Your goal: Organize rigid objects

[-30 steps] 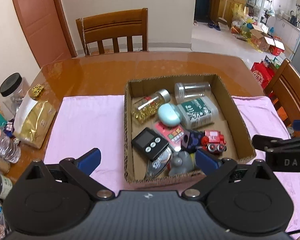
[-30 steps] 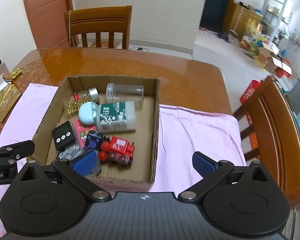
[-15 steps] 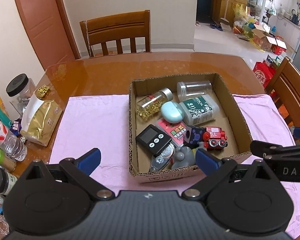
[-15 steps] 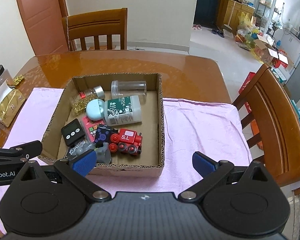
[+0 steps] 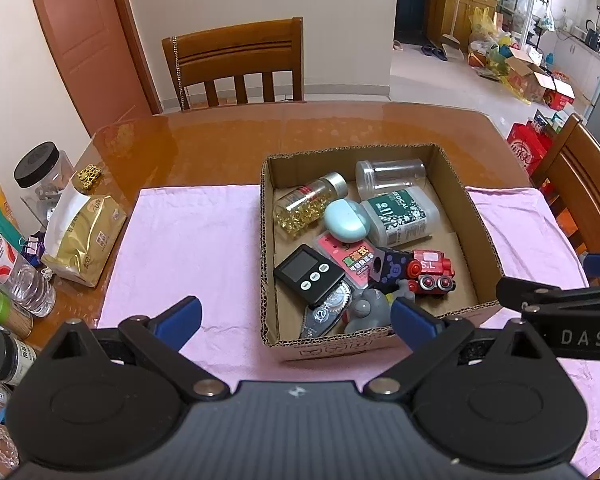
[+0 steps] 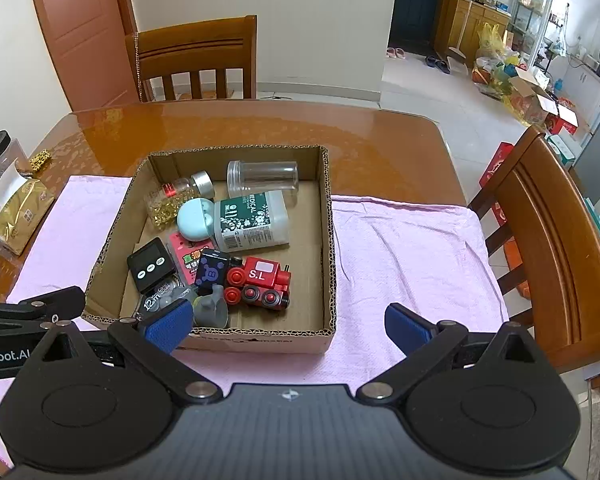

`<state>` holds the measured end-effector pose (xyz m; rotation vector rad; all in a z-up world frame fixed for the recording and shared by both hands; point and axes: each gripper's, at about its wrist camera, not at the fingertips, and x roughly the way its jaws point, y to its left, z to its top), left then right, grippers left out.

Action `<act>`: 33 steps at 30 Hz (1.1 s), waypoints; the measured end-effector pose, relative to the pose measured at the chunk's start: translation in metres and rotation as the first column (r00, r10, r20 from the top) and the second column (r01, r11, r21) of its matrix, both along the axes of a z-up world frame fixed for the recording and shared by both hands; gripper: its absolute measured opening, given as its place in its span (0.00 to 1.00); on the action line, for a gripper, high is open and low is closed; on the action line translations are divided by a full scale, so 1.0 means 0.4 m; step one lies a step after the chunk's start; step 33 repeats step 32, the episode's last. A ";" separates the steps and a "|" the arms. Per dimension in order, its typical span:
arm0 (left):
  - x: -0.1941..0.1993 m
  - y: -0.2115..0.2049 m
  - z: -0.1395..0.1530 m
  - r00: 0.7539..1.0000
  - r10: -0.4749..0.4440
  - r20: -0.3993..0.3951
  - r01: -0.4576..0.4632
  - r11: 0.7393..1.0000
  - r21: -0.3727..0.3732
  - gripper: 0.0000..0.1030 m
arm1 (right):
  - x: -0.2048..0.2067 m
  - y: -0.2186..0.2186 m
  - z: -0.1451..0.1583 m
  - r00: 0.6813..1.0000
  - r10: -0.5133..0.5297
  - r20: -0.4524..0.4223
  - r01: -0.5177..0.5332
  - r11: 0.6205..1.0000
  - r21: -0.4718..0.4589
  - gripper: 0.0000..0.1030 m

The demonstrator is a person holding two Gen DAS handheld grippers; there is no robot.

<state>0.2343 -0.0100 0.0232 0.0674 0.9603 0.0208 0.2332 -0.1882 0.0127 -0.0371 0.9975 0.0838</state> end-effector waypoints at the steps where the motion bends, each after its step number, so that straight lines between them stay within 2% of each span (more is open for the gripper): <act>1: 0.000 -0.001 0.001 1.000 0.000 0.000 0.000 1.000 -0.001 0.97 | 0.000 0.001 0.001 1.000 0.000 0.001 0.000 1.000 -0.001 1.00; 33: -0.002 -0.009 0.007 1.000 -0.004 -0.004 0.004 1.000 -0.005 0.97 | 0.005 -0.005 0.001 1.000 -0.016 0.006 0.016 1.000 -0.001 1.00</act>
